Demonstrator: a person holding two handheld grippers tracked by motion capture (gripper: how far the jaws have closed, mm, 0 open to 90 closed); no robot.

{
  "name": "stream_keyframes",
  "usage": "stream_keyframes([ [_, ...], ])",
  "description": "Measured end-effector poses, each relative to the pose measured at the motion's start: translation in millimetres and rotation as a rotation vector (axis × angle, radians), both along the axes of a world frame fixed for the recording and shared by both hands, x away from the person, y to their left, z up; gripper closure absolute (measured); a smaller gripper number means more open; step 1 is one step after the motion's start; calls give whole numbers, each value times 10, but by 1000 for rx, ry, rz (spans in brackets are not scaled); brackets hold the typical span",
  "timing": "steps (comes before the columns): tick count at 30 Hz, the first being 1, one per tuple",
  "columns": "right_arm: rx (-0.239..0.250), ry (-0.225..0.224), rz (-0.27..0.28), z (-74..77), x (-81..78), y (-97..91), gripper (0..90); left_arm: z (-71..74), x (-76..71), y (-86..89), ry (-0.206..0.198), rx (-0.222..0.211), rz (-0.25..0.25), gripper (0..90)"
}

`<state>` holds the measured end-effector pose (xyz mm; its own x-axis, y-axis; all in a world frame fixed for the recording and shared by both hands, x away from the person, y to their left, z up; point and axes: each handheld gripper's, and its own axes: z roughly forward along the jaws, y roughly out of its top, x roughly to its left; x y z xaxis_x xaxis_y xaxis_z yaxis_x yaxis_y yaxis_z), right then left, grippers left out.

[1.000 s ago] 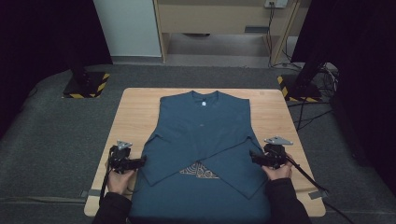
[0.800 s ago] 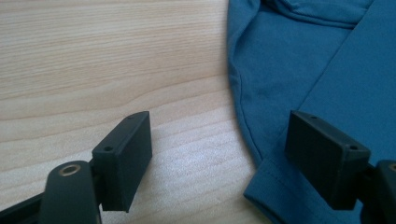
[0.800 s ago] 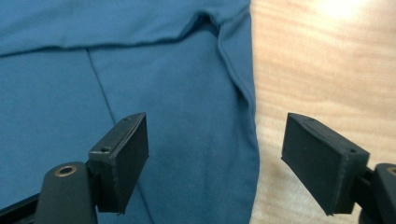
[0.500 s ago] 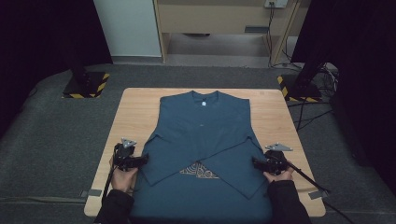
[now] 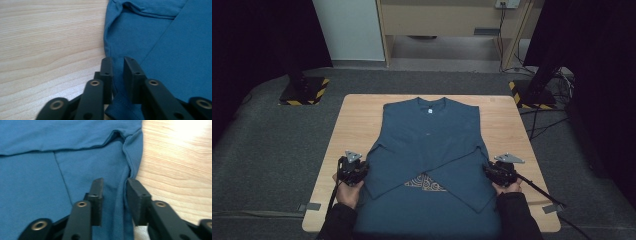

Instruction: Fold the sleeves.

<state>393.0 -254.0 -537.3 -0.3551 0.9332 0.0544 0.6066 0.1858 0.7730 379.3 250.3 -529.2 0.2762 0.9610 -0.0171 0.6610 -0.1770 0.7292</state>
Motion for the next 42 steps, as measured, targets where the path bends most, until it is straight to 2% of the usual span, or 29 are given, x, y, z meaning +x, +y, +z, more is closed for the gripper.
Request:
stream_keyframes([
  [2,17,7,17,0,35,11,723,7,-31,19,7,-2,-5,833],
  [8,38,14,52,-1,81,32,727,9,-162,116,14,-24,5,832],
  [19,41,16,90,0,-43,49,748,13,-362,211,21,-42,22,831],
  [26,27,25,82,13,-127,34,816,18,-400,178,23,-26,9,868],
  [35,31,33,91,17,-208,36,835,17,-526,173,30,-53,2,875],
  [37,29,33,91,21,-226,32,768,20,-513,185,31,-61,2,838],
  [38,22,31,83,25,-229,30,752,27,-489,203,41,-85,8,759],
  [39,21,21,79,28,-229,26,739,33,-459,230,56,-131,5,697],
  [40,26,11,76,34,-219,24,697,44,-430,249,56,-154,11,669],
  [42,23,0,67,54,-175,10,645,74,-367,260,41,-137,32,559],
])
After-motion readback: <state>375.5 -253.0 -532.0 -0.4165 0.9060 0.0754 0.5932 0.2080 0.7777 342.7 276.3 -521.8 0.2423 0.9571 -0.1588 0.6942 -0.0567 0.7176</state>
